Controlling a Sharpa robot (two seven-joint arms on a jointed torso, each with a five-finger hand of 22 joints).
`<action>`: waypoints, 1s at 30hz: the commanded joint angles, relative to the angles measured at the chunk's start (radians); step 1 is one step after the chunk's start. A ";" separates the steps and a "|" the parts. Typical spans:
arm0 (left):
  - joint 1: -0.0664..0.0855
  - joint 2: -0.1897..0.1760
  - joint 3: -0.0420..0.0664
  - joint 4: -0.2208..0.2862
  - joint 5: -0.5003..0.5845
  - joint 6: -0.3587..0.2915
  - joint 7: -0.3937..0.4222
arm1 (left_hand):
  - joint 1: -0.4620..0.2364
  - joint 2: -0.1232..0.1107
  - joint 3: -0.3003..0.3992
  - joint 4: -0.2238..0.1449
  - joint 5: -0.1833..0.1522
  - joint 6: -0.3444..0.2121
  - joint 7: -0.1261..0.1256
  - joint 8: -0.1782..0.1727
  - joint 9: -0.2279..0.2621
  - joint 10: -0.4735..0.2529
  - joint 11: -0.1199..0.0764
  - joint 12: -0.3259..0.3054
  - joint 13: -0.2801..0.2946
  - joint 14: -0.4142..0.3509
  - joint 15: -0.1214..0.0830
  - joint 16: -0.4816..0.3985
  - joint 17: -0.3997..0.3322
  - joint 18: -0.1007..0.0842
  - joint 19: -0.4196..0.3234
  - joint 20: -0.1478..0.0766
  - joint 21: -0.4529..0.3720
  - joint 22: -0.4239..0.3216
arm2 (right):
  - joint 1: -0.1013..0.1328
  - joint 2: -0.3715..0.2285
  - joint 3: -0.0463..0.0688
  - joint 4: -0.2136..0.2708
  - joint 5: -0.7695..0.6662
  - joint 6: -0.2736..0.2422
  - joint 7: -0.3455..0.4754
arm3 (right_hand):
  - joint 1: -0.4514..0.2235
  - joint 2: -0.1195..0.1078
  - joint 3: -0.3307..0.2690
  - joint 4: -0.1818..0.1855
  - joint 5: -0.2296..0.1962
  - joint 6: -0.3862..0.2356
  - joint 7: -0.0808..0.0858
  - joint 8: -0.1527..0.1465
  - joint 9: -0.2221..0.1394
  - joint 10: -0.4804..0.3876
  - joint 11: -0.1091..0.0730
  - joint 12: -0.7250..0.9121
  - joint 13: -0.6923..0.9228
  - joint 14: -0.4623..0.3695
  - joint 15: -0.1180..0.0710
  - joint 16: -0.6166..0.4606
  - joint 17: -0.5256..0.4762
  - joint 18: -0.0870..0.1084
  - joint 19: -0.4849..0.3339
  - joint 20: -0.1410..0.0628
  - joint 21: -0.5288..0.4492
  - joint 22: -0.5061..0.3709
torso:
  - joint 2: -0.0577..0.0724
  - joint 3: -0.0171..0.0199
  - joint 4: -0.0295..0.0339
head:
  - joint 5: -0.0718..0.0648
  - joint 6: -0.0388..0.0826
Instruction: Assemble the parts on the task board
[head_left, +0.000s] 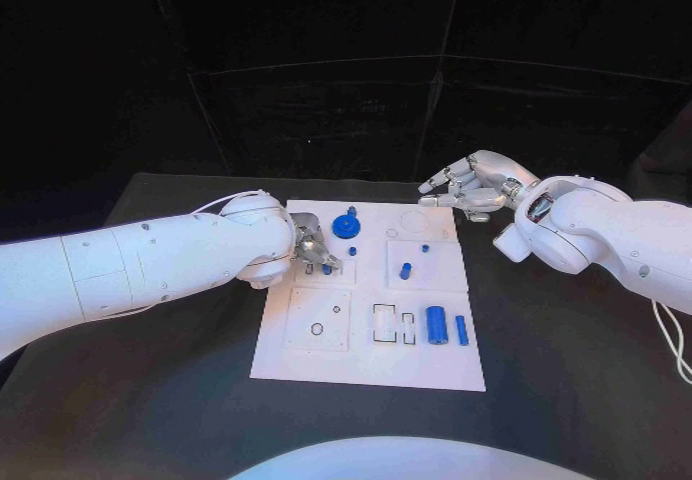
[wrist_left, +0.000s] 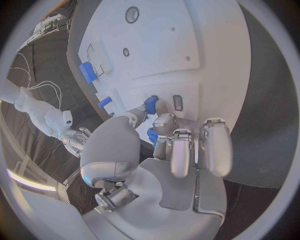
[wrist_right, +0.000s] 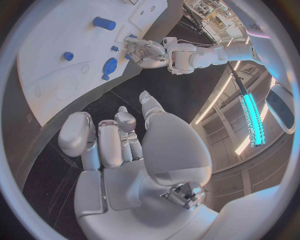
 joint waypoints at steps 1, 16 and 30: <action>-0.003 0.000 -0.003 -0.003 -0.002 0.008 -0.010 | -0.018 -0.006 -0.025 0.008 0.001 0.005 -0.002 0.007 0.002 0.006 -0.001 0.006 0.001 0.106 -0.004 0.003 0.263 -0.007 0.023 -0.006 0.005 0.003 | 0.002 0.001 0.001 -0.001 0.003 0.006 0.008 | -0.004 0.004 -0.007 0.003 -0.003 -0.004 0.000 0.007 -0.002 -0.007 0.001 -0.003 -0.002 0.028 -0.002 -0.005 -0.002 0.007 -0.005 -0.001 -0.008 -0.002 | 0.000 -0.0008 -0.0002 | 0.000 0.000; 0.011 -0.064 0.024 0.057 -0.001 -0.045 0.006 | -0.035 -0.030 -0.236 0.072 0.001 -0.031 0.007 -0.012 -0.003 -0.028 0.004 -0.031 -0.050 0.106 0.000 0.003 0.263 -0.002 0.014 -0.005 -0.015 -0.023 | 0.002 0.004 0.000 -0.011 0.003 0.004 0.010 | -0.009 0.004 -0.016 0.009 -0.003 -0.006 0.000 0.009 -0.002 -0.013 0.001 -0.009 -0.010 0.027 -0.002 -0.011 -0.008 0.009 -0.010 0.000 -0.016 -0.016 | -0.001 -0.0005 0.0010 | -0.001 0.000; 0.058 -0.078 0.151 -0.015 0.040 0.129 0.003 | 0.076 0.019 -0.369 0.102 0.002 -0.070 0.041 -0.100 -0.085 -0.067 0.035 -0.074 -0.113 0.106 0.025 0.003 0.263 0.004 0.003 0.019 -0.040 -0.053 | 0.001 0.012 0.000 -0.028 0.003 0.007 0.013 | -0.011 0.005 -0.019 0.010 -0.004 -0.008 0.000 0.010 -0.002 -0.013 0.001 -0.009 -0.011 0.026 -0.002 -0.013 -0.011 0.010 -0.011 0.000 -0.018 -0.018 | 0.000 0.0003 0.0007 | 0.007 0.010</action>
